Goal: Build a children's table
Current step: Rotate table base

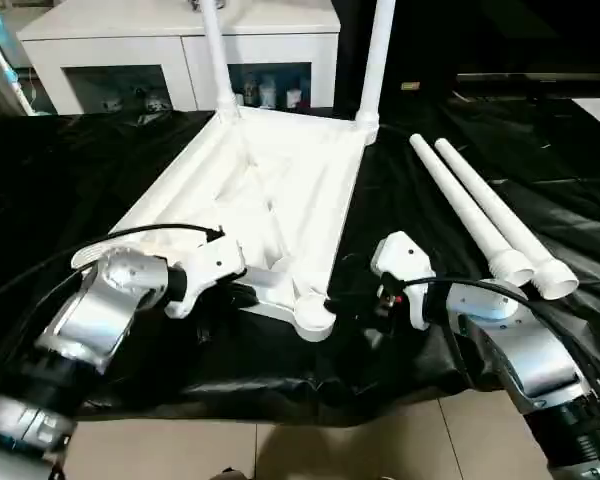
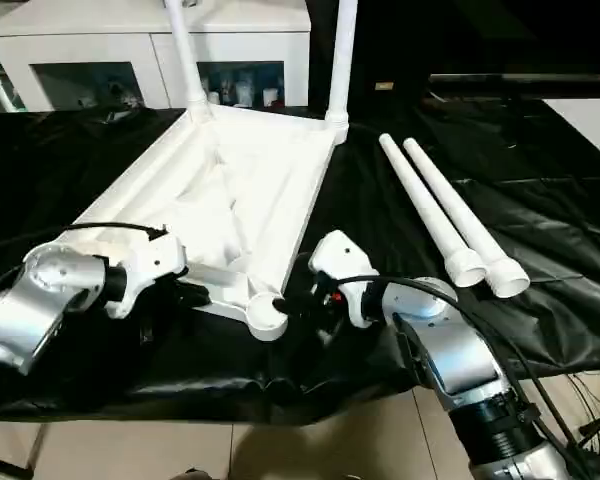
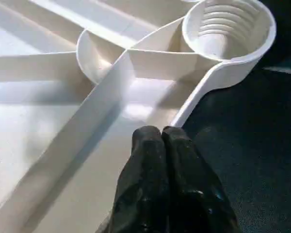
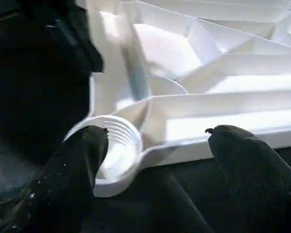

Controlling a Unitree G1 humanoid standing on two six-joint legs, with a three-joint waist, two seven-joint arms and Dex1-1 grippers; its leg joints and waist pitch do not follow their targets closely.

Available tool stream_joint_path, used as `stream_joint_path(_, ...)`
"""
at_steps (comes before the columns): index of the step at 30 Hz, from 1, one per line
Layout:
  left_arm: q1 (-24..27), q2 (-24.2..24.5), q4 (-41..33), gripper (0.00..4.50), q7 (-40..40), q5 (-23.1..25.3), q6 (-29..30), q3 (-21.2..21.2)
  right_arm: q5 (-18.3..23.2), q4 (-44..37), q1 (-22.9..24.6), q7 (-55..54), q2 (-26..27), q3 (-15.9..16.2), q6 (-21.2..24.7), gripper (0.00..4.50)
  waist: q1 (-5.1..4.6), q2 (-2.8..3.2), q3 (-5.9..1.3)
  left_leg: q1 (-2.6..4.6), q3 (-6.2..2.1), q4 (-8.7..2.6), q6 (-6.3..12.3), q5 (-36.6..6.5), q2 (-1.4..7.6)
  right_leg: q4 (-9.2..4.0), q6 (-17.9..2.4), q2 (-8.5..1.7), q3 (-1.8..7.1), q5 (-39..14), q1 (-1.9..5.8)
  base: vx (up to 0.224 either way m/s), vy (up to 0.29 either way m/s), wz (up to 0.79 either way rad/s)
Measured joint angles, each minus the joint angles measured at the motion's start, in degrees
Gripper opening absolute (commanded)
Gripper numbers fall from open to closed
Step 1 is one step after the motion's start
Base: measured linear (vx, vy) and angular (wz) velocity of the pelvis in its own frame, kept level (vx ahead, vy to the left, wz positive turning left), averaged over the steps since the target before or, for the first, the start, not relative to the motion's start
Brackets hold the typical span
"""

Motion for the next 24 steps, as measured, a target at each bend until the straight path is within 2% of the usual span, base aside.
stream_joint_path(6, 1.55, -0.62, -0.27, 0.03, 2.65, 1.41, -7.64, -0.07, 0.03, 0.00, -0.01, -0.24, 0.00, -0.10, -0.08, 3.89, 0.06, 0.00, 0.01, -0.03, -0.03, -0.03, 0.00, 0.00, 0.00, -0.01, 0.03, 0.01, -0.01, 0.00, 0.01, 0.000, 0.000, 0.00)
stream_joint_path(12, -2.52, -0.45, 0.81, 0.66, 0.41, 0.59, -10.10, -0.03, 0.16, -0.03, -0.04, -0.04, 0.27, -0.08, -0.22, 3.89, 0.19, 0.01, 0.00, -0.10, -0.03, -0.02, 0.00, 0.01, -0.01, -0.03, 0.02, 0.01, 0.01, 0.01, 0.02, 0.000, 0.000, 0.00)
stream_joint_path(18, -6.49, 2.08, 8.65, 1.11, -6.79, 1.54, -11.90, -2.87, 1.36, -1.53, 0.12, 3.03, -1.24, 0.04, -0.17, 3.89, 0.02, 0.11, 0.02, -0.12, -0.03, -0.06, 0.00, 0.00, 0.00, -0.07, 0.06, 0.02, -0.03, -0.02, -0.02, 0.000, 0.000, 0.00)
stream_joint_path(21, -8.89, 2.28, 12.67, 1.25, -7.93, 3.06, -14.23, -3.84, 1.49, -2.49, 0.37, 3.64, -1.31, 0.19, -0.14, 3.89, 0.14, 0.11, 0.02, -0.17, -0.03, -0.03, 0.00, 0.00, 0.00, -0.12, 0.06, 0.02, -0.03, -0.02, -0.02, 0.000, 0.000, 0.00)
stream_joint_path(22, -9.54, 2.28, 13.61, 1.47, -8.15, 3.26, -14.74, -4.17, 1.52, -2.56, 0.38, 3.70, -1.30, 0.28, -0.14, 3.89, 0.15, 0.11, 0.02, -0.16, -0.03, -0.02, 0.00, 0.00, 0.00, -0.13, 0.05, 0.02, -0.02, -0.02, -0.02, 0.000, 0.000, 0.00)
stream_joint_path(24, -11.05, 2.09, 15.82, 1.57, -8.64, 4.06, -16.13, -4.91, 1.54, -2.57, 0.43, 3.83, -1.28, 0.33, -0.13, 3.89, 0.16, 0.11, 0.02, -0.17, -0.02, 0.00, 0.00, 0.00, -0.01, -0.12, 0.05, 0.00, -0.01, -0.01, -0.02, 0.000, 0.000, 0.00)
